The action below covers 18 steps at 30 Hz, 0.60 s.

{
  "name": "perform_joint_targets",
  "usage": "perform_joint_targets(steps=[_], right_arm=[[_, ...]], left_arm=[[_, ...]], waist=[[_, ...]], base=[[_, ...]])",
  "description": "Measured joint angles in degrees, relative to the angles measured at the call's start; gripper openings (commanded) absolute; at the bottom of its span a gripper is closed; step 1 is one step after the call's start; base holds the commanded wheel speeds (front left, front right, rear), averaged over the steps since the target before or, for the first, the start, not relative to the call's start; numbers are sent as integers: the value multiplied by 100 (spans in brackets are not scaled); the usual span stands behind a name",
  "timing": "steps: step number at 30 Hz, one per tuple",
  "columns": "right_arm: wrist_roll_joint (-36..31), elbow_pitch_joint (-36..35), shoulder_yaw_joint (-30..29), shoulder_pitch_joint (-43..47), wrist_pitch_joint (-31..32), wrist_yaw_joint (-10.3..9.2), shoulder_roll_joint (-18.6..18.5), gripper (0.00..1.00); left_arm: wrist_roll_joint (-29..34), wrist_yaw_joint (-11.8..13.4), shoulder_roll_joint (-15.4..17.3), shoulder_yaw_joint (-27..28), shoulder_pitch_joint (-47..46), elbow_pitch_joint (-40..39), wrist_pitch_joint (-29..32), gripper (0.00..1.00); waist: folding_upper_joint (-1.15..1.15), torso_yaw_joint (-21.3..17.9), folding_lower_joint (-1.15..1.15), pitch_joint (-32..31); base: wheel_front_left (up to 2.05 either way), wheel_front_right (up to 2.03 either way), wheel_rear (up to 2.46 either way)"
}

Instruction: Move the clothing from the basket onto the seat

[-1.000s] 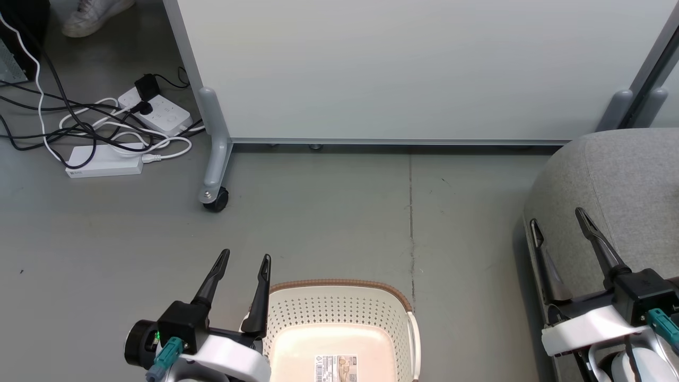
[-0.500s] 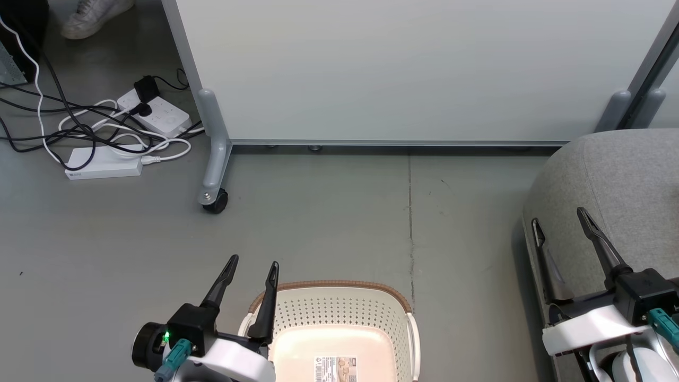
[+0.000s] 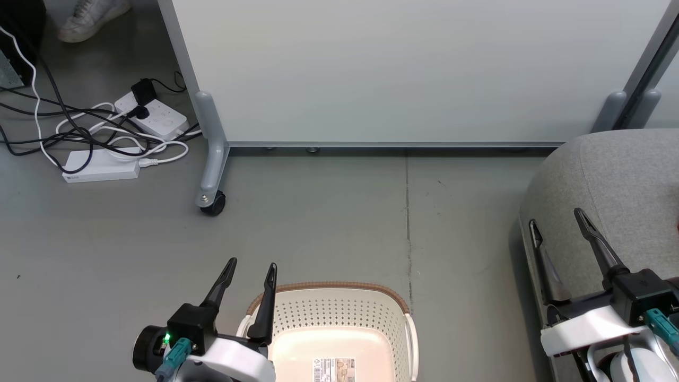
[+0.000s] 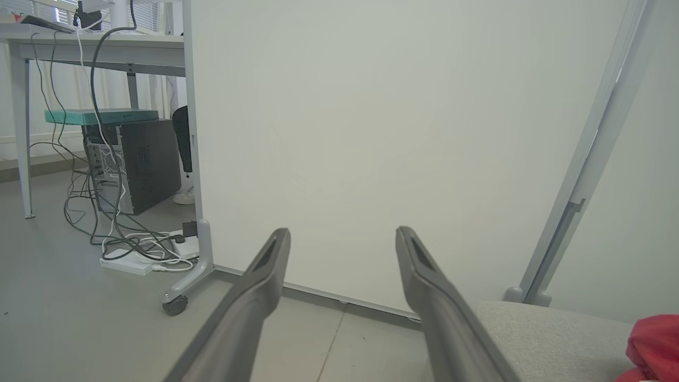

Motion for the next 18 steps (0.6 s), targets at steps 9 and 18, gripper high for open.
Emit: perform_joint_targets(steps=[9, 18], right_arm=[[0, 8, -43, 15, 0, 0, 1, 100], [3, 22, -21, 44, 0, 0, 1, 100]], left_arm=[[-92, 11, 0, 9, -1, 37, 0, 100], [-234, -122, 1, 70, 59, -114, 0, 100]], waist=[[0, -13, 0, -27], [0, -18, 0, -37]], base=[[0, 0, 0], [0, 0, 0]])
